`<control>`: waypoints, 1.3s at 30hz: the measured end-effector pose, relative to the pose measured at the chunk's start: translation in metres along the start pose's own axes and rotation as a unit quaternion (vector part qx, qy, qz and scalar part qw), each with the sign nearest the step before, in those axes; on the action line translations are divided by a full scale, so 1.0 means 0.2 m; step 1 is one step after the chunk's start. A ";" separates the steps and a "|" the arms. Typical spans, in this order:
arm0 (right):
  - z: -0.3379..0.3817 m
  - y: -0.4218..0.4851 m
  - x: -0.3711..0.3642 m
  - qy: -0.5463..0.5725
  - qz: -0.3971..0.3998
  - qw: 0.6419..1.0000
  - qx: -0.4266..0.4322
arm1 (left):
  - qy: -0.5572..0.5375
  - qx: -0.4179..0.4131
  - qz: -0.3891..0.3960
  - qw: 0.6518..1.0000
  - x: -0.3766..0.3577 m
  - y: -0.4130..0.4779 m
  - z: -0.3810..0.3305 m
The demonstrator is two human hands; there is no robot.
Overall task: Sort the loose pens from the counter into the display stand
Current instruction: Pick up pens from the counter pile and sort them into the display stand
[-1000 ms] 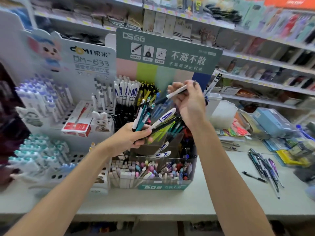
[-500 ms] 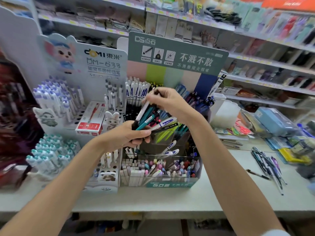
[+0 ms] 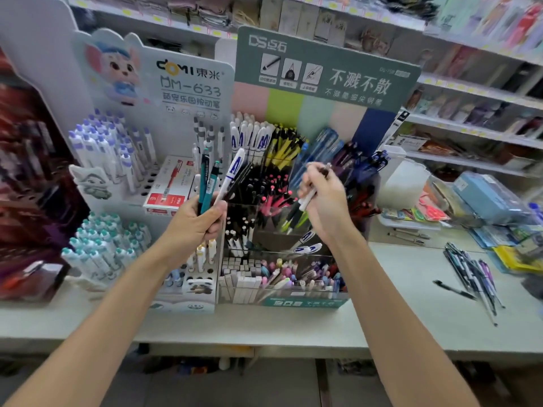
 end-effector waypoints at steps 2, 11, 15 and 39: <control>-0.16 -0.04 -0.03 -0.055 -0.002 0.998 -0.032 | 0.013 0.007 -0.017 1.000 0.02 -0.02 0.04; -0.32 -0.09 -0.26 -0.134 -0.007 0.988 0.078 | -0.005 0.030 -0.068 0.997 0.07 -0.09 0.11; -0.44 -0.11 -0.28 -0.170 0.004 0.978 0.119 | -0.021 0.029 -0.080 0.996 0.10 -0.10 0.14; -0.67 -0.05 -0.16 -0.552 0.016 0.819 0.154 | -0.052 0.033 -0.059 0.996 0.15 -0.10 0.20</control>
Point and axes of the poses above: each hand's wrist, its own y-axis towards the middle knuckle, its own x-axis out of the back of the hand, z = x × y, the point moved 5 cm from there along y, towards the middle knuckle, and after that the axes turned 4 degrees about -x, right-handed, at the moved point
